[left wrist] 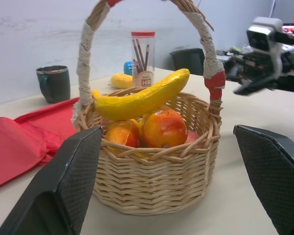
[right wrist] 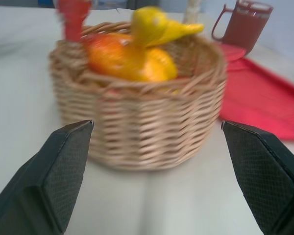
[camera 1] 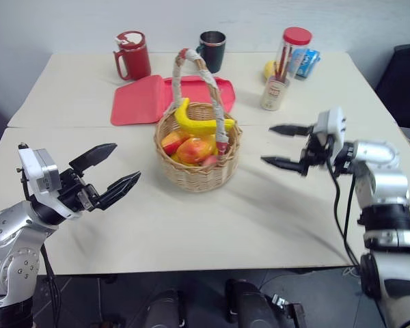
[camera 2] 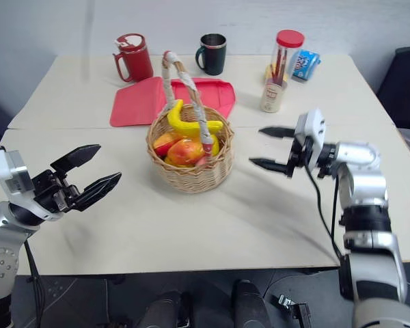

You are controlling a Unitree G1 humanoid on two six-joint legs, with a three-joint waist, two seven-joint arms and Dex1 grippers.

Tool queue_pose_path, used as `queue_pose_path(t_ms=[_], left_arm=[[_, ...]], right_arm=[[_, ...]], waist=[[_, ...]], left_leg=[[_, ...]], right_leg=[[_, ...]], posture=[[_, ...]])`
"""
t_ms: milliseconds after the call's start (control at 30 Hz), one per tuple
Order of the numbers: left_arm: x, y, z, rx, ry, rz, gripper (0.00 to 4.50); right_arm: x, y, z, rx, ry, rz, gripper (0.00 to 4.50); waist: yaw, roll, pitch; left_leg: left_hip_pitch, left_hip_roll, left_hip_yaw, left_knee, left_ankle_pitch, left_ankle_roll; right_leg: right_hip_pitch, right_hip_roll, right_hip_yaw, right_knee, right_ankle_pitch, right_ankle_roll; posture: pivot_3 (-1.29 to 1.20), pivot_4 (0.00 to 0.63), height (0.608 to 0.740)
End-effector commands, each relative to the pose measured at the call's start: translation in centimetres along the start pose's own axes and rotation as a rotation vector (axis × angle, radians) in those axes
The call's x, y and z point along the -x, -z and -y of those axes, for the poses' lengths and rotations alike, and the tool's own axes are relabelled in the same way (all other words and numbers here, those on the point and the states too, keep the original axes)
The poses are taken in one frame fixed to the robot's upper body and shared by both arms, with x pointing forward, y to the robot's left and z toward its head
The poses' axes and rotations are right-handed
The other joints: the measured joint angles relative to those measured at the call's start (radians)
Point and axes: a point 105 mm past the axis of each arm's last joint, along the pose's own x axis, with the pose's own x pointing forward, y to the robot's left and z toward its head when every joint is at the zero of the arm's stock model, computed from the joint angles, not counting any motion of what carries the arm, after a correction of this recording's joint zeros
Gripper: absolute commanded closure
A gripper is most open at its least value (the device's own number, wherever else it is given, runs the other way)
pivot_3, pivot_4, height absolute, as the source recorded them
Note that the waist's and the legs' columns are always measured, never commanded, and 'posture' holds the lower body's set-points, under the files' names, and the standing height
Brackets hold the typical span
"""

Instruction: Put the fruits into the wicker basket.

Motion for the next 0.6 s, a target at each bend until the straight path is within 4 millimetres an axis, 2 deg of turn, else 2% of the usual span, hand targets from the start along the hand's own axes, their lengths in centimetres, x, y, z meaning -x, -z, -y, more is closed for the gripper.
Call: queue_pose_path(t_ms=[33, 200, 300, 400, 600], left_arm=[[-0.1, -0.9, 0.0, -0.03, 0.032, 0.001, 0.0], [-0.4, -1.1, -0.2, -0.03, 0.057, -0.014, 0.0], [-0.5, -1.2, -0.1, -0.029, 0.062, -0.016, 0.0], [-0.6, -1.3, 0.0, -0.029, 0.068, -0.022, 0.0], [-0.6, -1.6, 0.2, -0.035, 0.068, -0.016, 0.0]], right_arm=[[-3.0, -3.3, -2.8, 0.011, 0.11, 0.144, 0.18], [-6.9, -3.1, -5.9, -0.105, 0.187, 0.191, 0.18], [-8.4, -2.8, -6.8, -0.123, 0.185, 0.185, 0.18], [-9.9, -2.7, -6.6, -0.125, 0.224, 0.182, 0.76], [-10.6, -3.2, -6.2, -0.091, 0.206, 0.201, 2.82]], waist=[[-0.005, -0.001, 0.0], [-0.005, -0.002, -0.001], [0.0, -0.002, -0.001], [0.003, -0.003, -0.002], [0.003, -0.003, -0.002]], left_leg=[[0.002, 0.001, 0.0, 0.0, 0.0, -0.001], [0.003, 0.001, -0.003, -0.002, 0.002, -0.005], [0.001, 0.0, -0.003, -0.002, 0.002, -0.004], [0.0, 0.0, -0.003, -0.002, 0.001, -0.003], [0.0, 0.001, -0.003, -0.002, 0.001, -0.002]], right_leg=[[0.0, 0.0, 0.0, 0.0, 0.0, -0.002], [-0.001, 0.002, -0.001, 0.001, -0.001, -0.007], [-0.001, 0.001, -0.002, 0.003, -0.001, -0.007], [-0.001, 0.001, -0.002, 0.001, -0.001, -0.006], [-0.001, 0.002, -0.002, 0.001, -0.001, -0.006]], posture=[[0.0, 0.15, 0.74], [0.0, 0.15, 0.74], [0.0, 0.15, 0.74], [0.0, 0.15, 0.74], [0.0, 0.15, 0.74]])
